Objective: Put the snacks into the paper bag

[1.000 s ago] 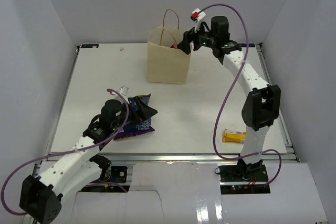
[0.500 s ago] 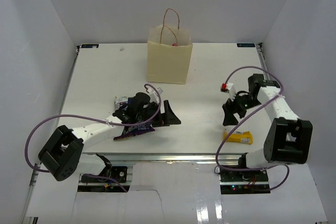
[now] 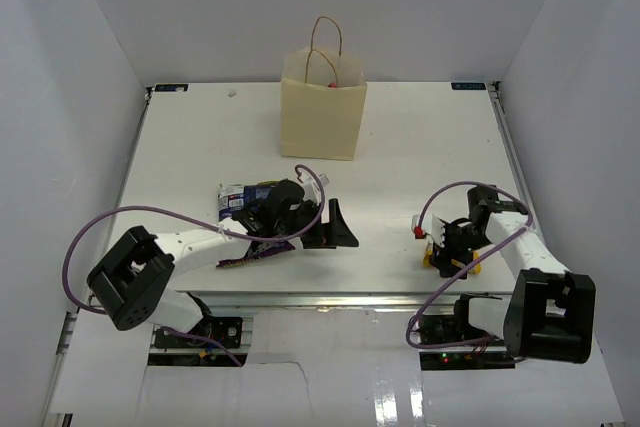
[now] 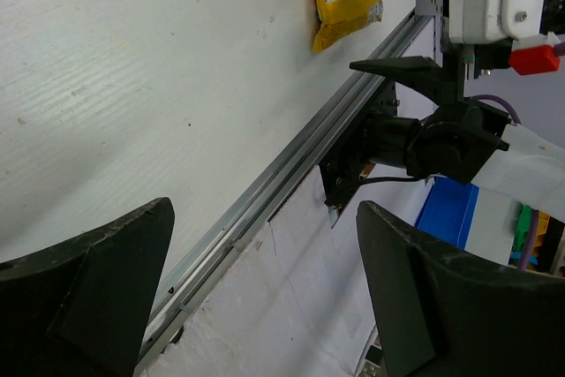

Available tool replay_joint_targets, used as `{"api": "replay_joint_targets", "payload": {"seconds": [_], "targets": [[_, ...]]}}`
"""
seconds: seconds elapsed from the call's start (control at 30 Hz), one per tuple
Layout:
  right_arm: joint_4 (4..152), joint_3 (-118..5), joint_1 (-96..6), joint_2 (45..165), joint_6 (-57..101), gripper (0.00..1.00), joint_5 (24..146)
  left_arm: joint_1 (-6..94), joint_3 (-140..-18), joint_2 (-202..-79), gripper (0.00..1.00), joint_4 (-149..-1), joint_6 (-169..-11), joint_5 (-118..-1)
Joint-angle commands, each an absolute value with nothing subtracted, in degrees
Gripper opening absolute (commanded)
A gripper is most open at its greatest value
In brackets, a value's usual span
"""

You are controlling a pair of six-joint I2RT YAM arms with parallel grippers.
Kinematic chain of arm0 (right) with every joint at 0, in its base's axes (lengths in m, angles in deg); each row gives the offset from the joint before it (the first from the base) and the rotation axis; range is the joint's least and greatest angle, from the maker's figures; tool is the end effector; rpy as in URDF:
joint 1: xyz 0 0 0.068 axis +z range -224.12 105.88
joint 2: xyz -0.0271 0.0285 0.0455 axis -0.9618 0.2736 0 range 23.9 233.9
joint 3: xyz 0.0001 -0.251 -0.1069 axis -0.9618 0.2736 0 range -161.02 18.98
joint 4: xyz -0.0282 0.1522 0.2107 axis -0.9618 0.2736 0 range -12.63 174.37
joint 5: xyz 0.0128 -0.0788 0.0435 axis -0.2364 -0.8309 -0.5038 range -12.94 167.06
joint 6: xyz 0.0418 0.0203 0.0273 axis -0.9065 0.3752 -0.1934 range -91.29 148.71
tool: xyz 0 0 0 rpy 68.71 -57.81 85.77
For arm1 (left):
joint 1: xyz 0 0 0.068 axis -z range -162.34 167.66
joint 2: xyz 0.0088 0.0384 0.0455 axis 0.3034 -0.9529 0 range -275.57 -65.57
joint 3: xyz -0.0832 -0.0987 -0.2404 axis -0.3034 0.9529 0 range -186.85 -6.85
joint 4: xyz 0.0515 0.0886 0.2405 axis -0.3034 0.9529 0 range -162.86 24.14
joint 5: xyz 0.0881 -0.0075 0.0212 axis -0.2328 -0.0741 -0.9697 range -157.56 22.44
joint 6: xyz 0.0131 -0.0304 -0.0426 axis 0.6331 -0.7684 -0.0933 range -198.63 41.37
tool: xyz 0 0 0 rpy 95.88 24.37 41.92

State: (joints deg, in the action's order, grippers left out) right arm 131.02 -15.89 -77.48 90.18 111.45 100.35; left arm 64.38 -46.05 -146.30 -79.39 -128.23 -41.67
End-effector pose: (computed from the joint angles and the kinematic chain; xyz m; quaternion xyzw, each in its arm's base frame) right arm 0.1640 0.0045 0.1725 -0.6316 0.7474 0.1185 0.1685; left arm 0.1858 -0.2200 0.1957 0.0816 0.8668 -0.4678 0.1521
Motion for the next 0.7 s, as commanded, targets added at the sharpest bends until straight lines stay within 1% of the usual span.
{"api": "replay_joint_targets", "payload": {"seconds": [0.0,0.13,0.23,0.27,0.33,0.37,0.43,0.47,0.53,0.57,0.67], "targets": [[124.8,-18.4,-77.5,93.3,112.6,0.77,100.0,65.4,-46.3,-143.6,0.94,-80.9,-129.2,-42.7],[121.7,-17.7,-77.5,94.9,111.9,0.71,100.2,66.1,-45.7,-142.6,0.94,-80.9,-129.9,-43.7],[119.9,-16.0,-77.5,96.3,111.6,0.61,99.1,66.4,-46.0,-142.6,0.94,-81.0,-130.0,-43.8],[119.2,-15.7,-77.5,96.6,110.8,0.53,98.9,66.4,-46.2,-142.6,0.94,-81.3,-130.1,-43.6],[118.9,-14.7,-77.5,96.8,110.1,0.46,99.4,66.4,-46.6,-143.4,0.94,-81.8,-130.3,-42.8],[118.9,-14.6,-77.5,96.6,109.4,0.4,99.8,66.4,-46.9,-143.8,0.94,-83.1,-130.5,-42.3],[119.2,-14.8,-77.5,95.7,108.3,0.35,101.6,66.4,-47.2,-145.2,0.94,-84.5,-131.4,-40.8],[119.6,-15.1,-77.5,95.3,108.1,0.31,102.5,66.4,-47.8,-145.8,0.94,-85.1,-131.8,-40.5],[122.2,-16.6,-77.4,94.1,107.8,0.27,106.0,66.4,-48.7,-147.9,0.94,-86.3,-132.5,-39.5],[123.2,-17.3,-77.5,93.5,107.9,0.22,107.6,66.4,-49.7,-148.8,0.94,-86.9,-133.0,-39.3],[127.6,-19.9,-77.3,92.1,108.3,0.21,114.5,66.4,-51.8,-152.6,0.94,-88.6,-134.7,-37.6]]}}
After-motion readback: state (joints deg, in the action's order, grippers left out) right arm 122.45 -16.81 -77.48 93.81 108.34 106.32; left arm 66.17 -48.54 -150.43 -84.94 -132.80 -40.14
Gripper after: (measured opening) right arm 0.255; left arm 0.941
